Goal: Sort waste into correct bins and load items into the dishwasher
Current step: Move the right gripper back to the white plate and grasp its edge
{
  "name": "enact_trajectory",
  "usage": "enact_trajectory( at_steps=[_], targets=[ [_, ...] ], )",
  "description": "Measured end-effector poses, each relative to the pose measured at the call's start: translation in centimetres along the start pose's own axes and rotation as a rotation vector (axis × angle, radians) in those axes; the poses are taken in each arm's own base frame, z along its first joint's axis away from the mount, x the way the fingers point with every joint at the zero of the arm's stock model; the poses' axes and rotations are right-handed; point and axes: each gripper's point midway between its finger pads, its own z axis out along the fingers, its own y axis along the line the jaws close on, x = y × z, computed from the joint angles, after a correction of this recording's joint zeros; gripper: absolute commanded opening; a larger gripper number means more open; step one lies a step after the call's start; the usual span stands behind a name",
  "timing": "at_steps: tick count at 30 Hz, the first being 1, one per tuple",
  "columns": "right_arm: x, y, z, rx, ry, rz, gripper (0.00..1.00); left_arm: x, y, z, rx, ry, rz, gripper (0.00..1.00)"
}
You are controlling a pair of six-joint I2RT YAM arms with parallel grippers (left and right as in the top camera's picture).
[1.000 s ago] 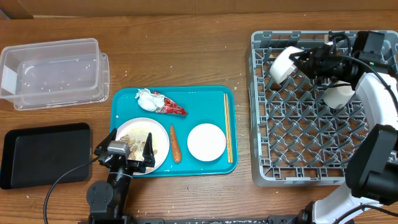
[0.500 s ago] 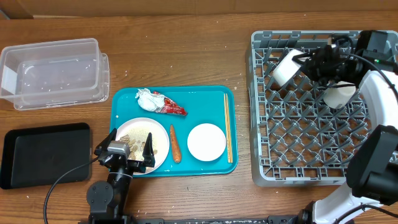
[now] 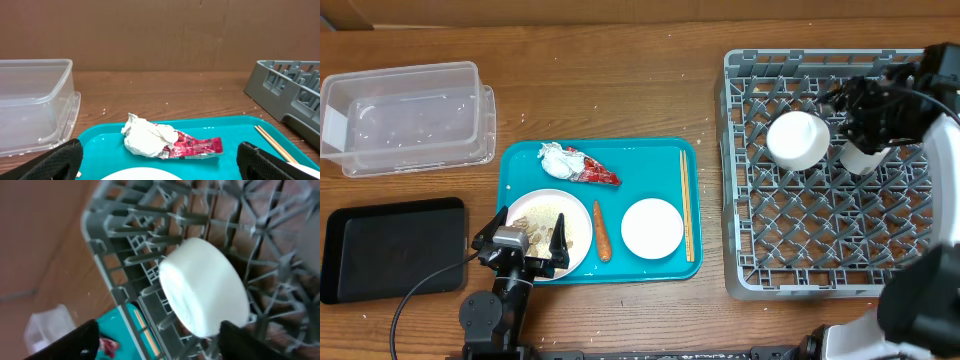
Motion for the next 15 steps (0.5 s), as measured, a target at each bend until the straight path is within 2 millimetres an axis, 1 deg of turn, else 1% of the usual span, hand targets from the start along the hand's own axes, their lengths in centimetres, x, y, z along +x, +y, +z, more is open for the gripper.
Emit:
enact_trajectory(
  at_steps=[3, 4, 6, 7, 8, 10, 13, 15],
  targets=[
    [0.0, 2.0, -3.3, -0.021, -0.084, -0.059, 1.00, 0.0, 0.0, 0.0, 0.000, 0.000, 0.000, 1.00],
    [0.3, 2.7, -4.4, -0.029, -0.103, -0.076, 1.00, 0.0, 0.0, 0.0, 0.000, 0.000, 0.000, 1.00],
    [1.5, 4.1, -5.8, -0.042, -0.115, -0.109, 1.00, 0.0, 0.0, 0.0, 0.000, 0.000, 0.000, 1.00],
    [2.1, 4.7, -6.1, -0.050, -0.111, -0.126, 1.00, 0.0, 0.0, 0.0, 0.000, 0.000, 0.000, 1.00],
    [3.1, 5.5, -6.3, -0.059, -0.097, -0.145, 1.00, 0.0, 0.0, 0.0, 0.000, 0.000, 0.000, 1.00],
    [5.2, 7.2, -5.9, -0.084, -0.047, -0.190, 1.00, 0.0, 0.0, 0.0, 0.000, 0.000, 0.000, 1.00],
    [8.6, 9.7, -4.2, -0.114, 0.042, -0.271, 1.00, 0.0, 0.0, 0.0, 0.000, 0.000, 0.000, 1.00],
    [11.3, 11.3, -2.8, -0.120, 0.097, -0.345, 1.00, 0.0, 0.0, 0.0, 0.000, 0.000, 0.000, 1.00]
  ],
)
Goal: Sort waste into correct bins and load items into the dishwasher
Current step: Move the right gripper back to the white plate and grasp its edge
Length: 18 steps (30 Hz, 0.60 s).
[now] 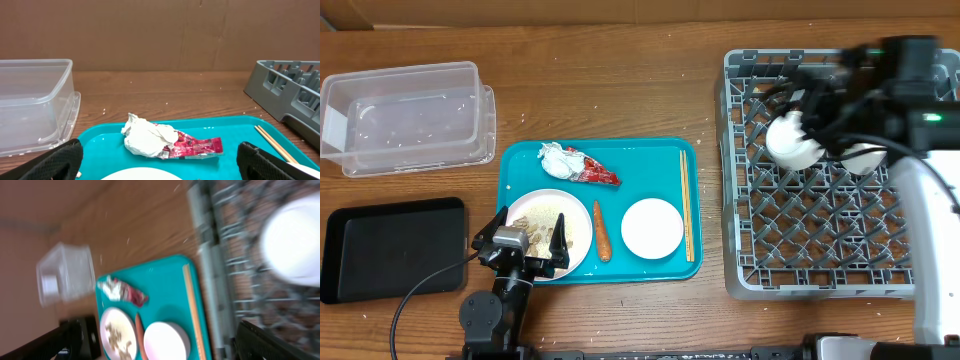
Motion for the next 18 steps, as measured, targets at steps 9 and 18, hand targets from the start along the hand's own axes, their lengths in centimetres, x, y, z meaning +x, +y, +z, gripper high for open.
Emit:
enact_trajectory(
  at_steps=[9, 18],
  targets=[
    [9.6, 6.3, 9.3, 0.145, 0.143, -0.151, 0.91, 0.0, 0.0, 0.0, 0.000, 0.000, 0.000, 1.00],
    [17.6, 5.6, 18.2, 0.337, 0.262, -0.110, 0.85, 0.0, 0.0, 0.0, 0.000, 0.000, 0.000, 1.00]
  ],
)
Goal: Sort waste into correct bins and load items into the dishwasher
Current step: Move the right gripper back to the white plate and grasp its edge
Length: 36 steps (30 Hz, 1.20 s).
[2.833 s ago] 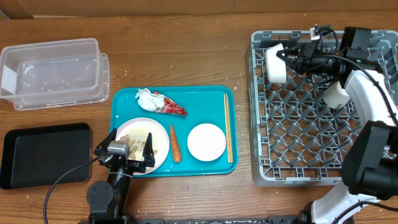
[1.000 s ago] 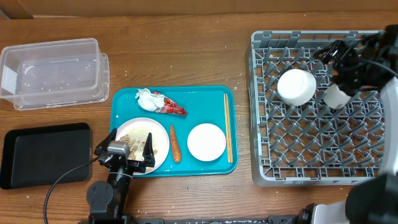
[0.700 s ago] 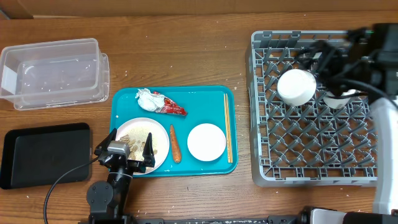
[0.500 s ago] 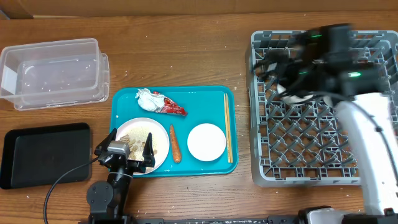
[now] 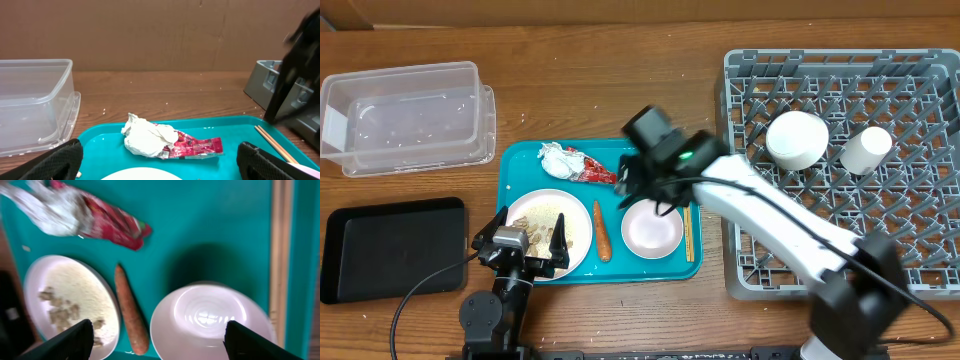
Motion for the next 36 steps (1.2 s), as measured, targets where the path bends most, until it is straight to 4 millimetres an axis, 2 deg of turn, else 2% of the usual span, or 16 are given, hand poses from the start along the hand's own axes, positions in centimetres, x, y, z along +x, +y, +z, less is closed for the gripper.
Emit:
enact_trajectory(
  at_steps=[1, 4, 8, 16, 24, 32, 36],
  targets=[
    [1.0, 0.0, 1.3, 0.029, 0.025, 0.007, 0.84, 0.0, 0.0, 0.0, 0.000, 0.000, 0.000, 1.00],
    [2.2, 0.0, 2.5, 0.056, 0.051, 0.020, 0.77, 0.0, 0.0, 0.0, 0.000, 0.000, 0.000, 1.00],
    [2.9, 0.3, 3.7, 0.069, 0.064, 0.045, 0.59, 0.0, 0.0, 0.0, 0.000, 0.000, 0.000, 1.00],
    [3.3, -0.5, 6.9, 0.120, 0.093, 0.067, 0.55, 0.0, 0.0, 0.0, 0.000, 0.000, 0.000, 1.00],
    [3.1, -0.7, 7.7, 0.134, 0.084, 0.070, 0.52, 0.0, 0.0, 0.0, 0.000, 0.000, 0.000, 1.00],
    [3.2, -1.3, 8.6, 0.159, 0.090, 0.072, 0.28, 0.0, 0.0, 0.0, 0.000, 0.000, 0.000, 1.00],
    [3.3, -1.4, 8.6, 0.166, 0.096, 0.070, 0.07, 0.0, 0.0, 0.0, 0.000, 0.000, 0.000, 1.00]
  ],
)
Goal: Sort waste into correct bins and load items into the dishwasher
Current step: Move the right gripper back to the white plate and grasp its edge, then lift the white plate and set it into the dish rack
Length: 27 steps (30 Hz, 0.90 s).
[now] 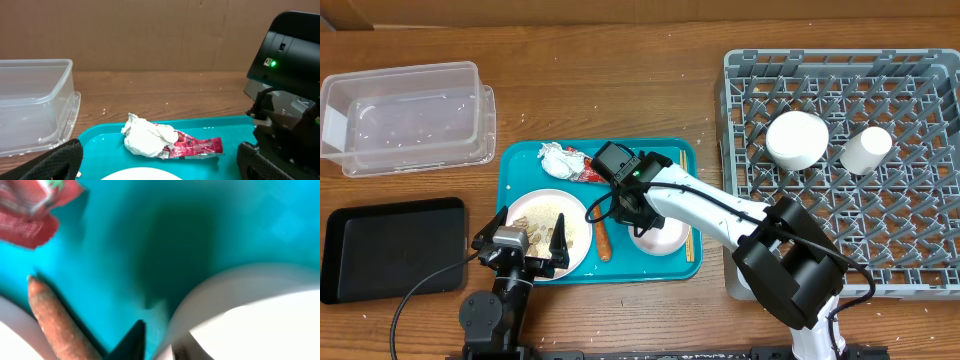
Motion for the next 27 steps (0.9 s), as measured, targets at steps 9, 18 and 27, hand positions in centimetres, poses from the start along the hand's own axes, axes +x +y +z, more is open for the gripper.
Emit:
enact_trajectory(
  at_steps=[9, 18, 27],
  targets=[
    [-0.1, -0.3, -2.3, 0.049, 0.011, -0.007, 0.04, 0.0, 0.0, 0.0, 0.000, 0.000, 0.000, 1.00],
    [-4.1, -4.5, -10.8, 0.028, -0.074, 0.078, 0.04, 0.0, 0.0, 0.0, 0.000, 0.000, 0.000, 1.00],
    [-12.7, -15.6, -20.5, -0.102, -0.247, 0.226, 0.04, 0.0, 0.0, 0.0, 0.000, 0.000, 0.000, 1.00]
  ],
)
